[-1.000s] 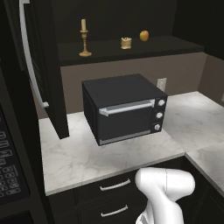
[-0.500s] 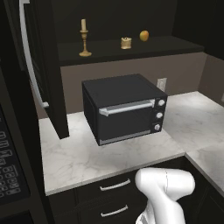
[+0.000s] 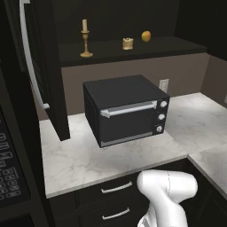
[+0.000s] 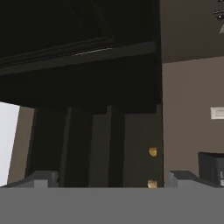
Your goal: Pick the candle and candle from the dining table and place them in the open cabinet. Close the cabinet after placing the objects.
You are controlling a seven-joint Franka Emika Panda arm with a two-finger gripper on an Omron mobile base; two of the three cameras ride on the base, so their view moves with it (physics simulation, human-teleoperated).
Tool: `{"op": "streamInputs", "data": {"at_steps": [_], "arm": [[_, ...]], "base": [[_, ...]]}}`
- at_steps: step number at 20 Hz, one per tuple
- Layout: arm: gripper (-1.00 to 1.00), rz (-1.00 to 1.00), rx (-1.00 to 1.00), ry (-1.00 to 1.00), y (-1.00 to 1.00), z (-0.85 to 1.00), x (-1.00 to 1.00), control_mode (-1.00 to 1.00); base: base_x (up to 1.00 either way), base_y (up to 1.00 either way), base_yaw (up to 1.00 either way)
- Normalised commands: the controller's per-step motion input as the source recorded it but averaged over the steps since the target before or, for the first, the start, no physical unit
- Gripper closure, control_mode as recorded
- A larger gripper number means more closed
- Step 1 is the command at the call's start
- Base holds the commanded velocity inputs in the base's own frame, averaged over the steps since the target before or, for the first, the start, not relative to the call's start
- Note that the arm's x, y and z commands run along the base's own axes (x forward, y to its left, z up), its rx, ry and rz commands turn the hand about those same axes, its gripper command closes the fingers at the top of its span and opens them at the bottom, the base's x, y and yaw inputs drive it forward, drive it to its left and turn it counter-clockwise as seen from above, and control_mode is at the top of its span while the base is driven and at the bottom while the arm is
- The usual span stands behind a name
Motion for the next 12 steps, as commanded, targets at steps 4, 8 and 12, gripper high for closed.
{"op": "streamInputs", "data": {"at_steps": [4, 8, 12], "arm": [[-1.0, -0.32, 0.0, 0.08, 0.0, 0.0, 0.0, -1.0], [-1.0, -0.3, 0.01, 0.06, 0.0, 0.0, 0.05, -1.0], [-1.0, -0.14, 0.03, 0.05, -0.01, 0.04, 0.16, -1.0]], "base": [[0.0, 0.0, 0.0], [0.0, 0.0, 0.0], [0.0, 0.0, 0.0]]}}
